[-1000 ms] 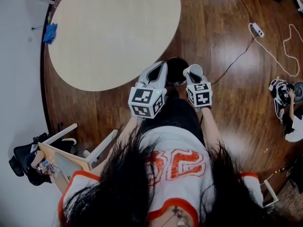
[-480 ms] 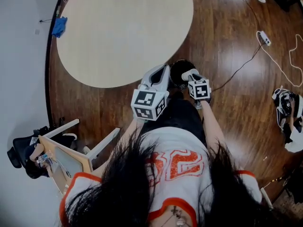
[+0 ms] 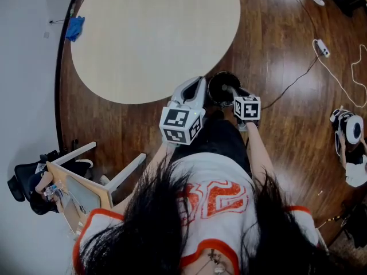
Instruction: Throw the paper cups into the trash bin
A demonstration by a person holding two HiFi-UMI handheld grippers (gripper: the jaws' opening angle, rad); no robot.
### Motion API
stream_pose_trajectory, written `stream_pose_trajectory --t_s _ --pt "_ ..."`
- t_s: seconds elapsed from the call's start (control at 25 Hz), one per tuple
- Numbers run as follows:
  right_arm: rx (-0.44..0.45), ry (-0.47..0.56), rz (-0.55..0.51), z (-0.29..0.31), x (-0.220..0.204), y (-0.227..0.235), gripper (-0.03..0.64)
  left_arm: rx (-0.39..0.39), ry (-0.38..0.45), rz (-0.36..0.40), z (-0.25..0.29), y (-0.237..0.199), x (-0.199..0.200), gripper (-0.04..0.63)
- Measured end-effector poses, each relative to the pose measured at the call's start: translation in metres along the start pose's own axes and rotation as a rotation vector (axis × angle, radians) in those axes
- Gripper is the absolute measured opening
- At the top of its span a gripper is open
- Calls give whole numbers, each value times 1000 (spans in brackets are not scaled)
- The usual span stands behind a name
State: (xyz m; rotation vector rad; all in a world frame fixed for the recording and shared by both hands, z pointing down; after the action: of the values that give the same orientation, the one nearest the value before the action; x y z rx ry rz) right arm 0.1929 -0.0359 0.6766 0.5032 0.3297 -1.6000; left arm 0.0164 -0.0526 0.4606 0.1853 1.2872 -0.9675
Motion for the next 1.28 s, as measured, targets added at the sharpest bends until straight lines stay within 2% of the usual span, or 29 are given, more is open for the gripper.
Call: stream_pose_trajectory --t_s 0.32,0.68,1.28 --pt "-12 55 106 -16 6 3 51 -11 10 -10 -4 -4 -2 0" --pt "-32 116 166 -37 17 -1 11 -26 8 -10 -12 -10 -2 0" --pt "-19 300 279 -123 53 -14 3 -116 10 -3 -9 -12 -1 0"
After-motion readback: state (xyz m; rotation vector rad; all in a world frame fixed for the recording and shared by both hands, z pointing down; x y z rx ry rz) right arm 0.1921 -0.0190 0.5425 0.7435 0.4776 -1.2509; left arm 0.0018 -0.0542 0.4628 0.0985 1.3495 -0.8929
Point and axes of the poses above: the fingertips, and each gripper's own axes: z forward along the fingers, y to its right, x out of its top, the point moved 5 cm from there along -z, backward along the fingers, and after that the axes turned 14 degrees about -x, right-handed, at the moved point
